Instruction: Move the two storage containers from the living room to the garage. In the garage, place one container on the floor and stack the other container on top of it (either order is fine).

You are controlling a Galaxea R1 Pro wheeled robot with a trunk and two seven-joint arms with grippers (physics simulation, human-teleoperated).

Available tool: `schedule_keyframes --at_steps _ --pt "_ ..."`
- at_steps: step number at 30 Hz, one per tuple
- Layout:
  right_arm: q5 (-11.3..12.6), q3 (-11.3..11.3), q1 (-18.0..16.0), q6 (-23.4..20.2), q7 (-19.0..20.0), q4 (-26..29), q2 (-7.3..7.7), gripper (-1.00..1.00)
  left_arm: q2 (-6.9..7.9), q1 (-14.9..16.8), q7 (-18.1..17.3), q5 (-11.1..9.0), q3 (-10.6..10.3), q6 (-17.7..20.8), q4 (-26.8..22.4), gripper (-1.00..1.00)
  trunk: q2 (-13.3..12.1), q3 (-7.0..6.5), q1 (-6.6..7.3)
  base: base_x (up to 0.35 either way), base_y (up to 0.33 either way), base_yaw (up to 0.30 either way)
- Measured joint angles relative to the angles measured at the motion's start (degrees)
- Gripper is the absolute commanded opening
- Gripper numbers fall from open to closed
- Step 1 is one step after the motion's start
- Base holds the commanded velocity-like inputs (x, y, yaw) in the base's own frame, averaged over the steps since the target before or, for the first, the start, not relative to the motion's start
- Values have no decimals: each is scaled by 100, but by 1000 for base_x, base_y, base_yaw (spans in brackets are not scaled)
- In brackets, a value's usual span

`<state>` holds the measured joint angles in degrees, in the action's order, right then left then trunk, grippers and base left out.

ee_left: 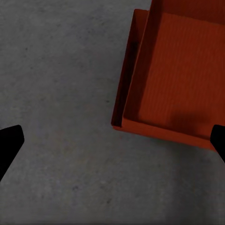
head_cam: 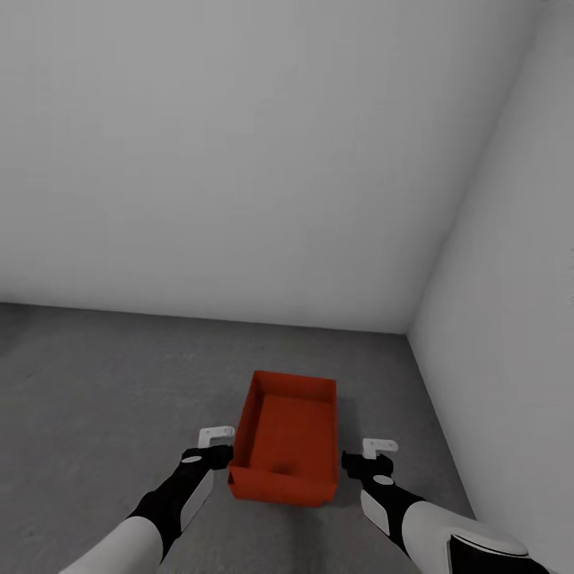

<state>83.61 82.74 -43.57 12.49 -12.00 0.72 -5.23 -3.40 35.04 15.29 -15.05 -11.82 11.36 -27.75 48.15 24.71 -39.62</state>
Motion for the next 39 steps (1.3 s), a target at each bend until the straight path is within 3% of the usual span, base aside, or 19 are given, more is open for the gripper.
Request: schedule_keyframes --at_steps 39 --pt "-1 -4 0 -12 12 -3 0 100 0 0 0 5 0 0 9 100 0 -289 0 0 0 0"
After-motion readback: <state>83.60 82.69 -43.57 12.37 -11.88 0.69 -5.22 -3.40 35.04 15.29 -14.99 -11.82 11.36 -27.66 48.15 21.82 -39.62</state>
